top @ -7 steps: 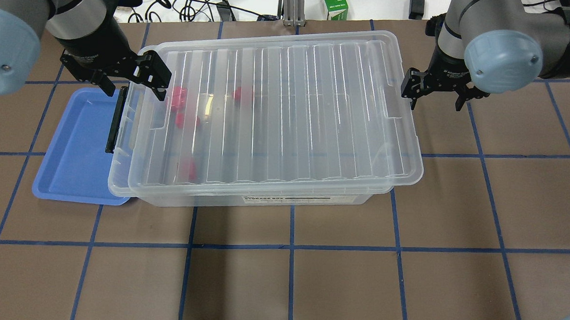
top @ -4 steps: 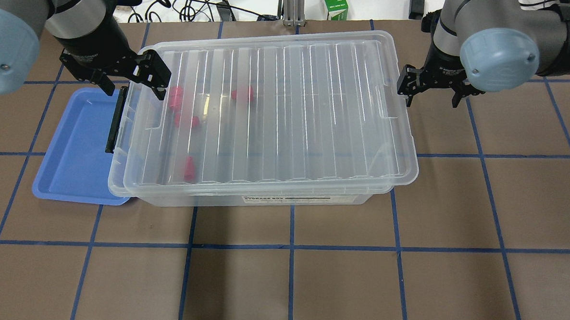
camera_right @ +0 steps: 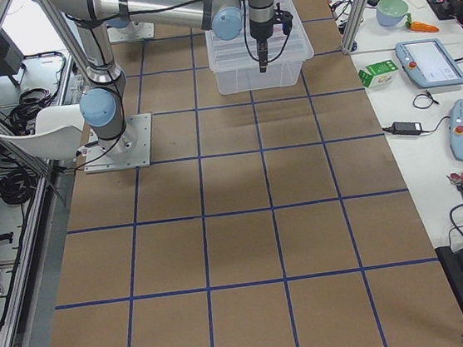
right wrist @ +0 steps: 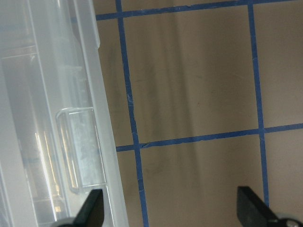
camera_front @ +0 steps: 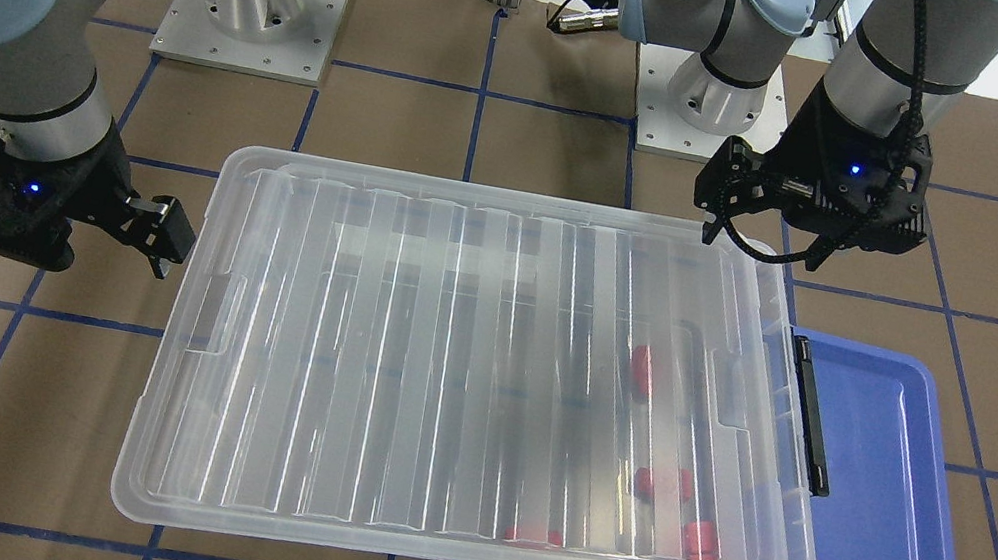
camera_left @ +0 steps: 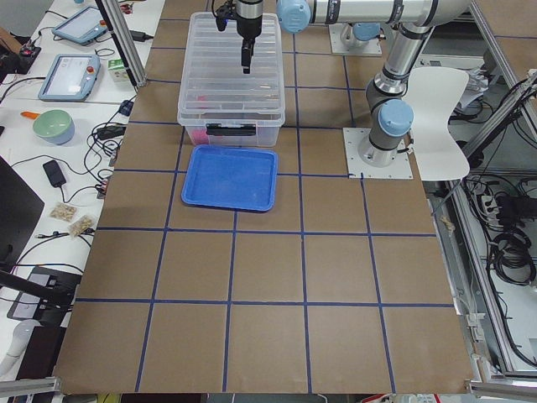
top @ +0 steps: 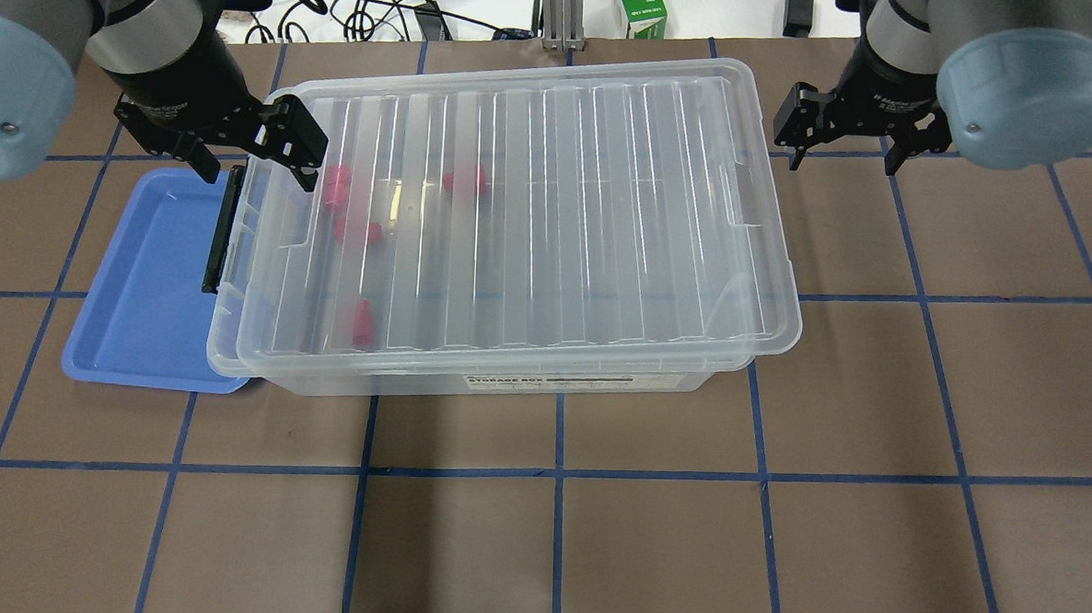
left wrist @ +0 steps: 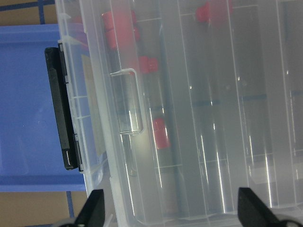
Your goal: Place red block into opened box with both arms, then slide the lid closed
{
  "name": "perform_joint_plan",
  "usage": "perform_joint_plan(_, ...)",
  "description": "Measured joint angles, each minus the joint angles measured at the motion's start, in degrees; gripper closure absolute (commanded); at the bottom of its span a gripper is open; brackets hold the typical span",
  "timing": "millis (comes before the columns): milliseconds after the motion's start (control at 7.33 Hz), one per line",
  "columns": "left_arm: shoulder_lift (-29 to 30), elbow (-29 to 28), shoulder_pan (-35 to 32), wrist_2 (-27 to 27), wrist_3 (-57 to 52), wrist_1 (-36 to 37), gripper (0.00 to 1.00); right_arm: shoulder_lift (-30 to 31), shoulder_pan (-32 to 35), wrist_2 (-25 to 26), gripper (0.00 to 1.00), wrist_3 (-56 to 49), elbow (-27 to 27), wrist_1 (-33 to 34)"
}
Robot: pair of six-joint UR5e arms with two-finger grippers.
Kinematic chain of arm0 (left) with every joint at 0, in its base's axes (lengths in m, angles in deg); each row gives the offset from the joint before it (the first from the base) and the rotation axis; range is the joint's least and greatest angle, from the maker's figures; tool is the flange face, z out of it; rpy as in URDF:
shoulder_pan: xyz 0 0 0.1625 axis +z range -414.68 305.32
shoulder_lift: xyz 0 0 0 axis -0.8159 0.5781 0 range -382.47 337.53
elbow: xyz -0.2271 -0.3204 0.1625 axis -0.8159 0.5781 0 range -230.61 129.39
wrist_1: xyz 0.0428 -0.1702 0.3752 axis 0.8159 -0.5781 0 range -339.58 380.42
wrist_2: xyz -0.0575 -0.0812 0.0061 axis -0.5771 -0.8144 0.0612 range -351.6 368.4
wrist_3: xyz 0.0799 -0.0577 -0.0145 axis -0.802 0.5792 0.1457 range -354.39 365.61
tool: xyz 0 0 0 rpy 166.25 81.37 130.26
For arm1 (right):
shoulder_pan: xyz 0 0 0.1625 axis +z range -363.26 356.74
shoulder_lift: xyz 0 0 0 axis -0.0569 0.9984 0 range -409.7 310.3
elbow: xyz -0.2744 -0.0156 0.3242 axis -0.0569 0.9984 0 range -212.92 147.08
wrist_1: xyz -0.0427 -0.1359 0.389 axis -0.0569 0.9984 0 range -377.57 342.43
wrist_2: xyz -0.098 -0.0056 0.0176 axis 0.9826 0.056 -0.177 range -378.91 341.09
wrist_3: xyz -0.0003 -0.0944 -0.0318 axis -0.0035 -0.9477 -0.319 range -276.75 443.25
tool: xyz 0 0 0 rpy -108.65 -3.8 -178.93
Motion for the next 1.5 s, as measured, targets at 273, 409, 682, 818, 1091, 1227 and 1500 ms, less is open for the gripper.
perform_joint_plan(273,-0.04,-0.09,0.00,0.00,0.00,-0.08,0.00,2.43,0.13,-0.18,0.00,0.15,-1.70,-2.09)
perform_joint_plan(409,-0.05,-0.16,0.00,0.00,0.00,-0.15,0.00,3.07,0.22,-0.71,0.00,0.54,-2.46,-2.29)
perform_joint_plan(682,0.09,-0.33,0.00,0.00,0.02,-0.23,0.00,5.76,0.81,-4.44,0.00,0.85,-3.80,-2.63)
perform_joint_plan(818,0.36,-0.83,0.00,0.00,0.05,-0.71,0.00,7.04,1.46,-6.97,0.00,0.82,-4.86,-2.74)
perform_joint_plan(1091,1.09,-2.23,0.02,0.00,0.53,-2.34,0.00,9.02,2.08,-8.18,0.00,0.86,-5.45,-4.93)
perform_joint_plan(1227,1.26,-2.55,0.06,0.00,0.80,-2.61,0.00,9.55,2.14,-8.13,0.00,1.14,-5.31,-6.08)
perform_joint_plan(1500,1.24,-2.68,0.09,0.00,0.98,-2.77,0.00,10.48,2.18,-5.97,0.00,1.55,-5.52,-6.73)
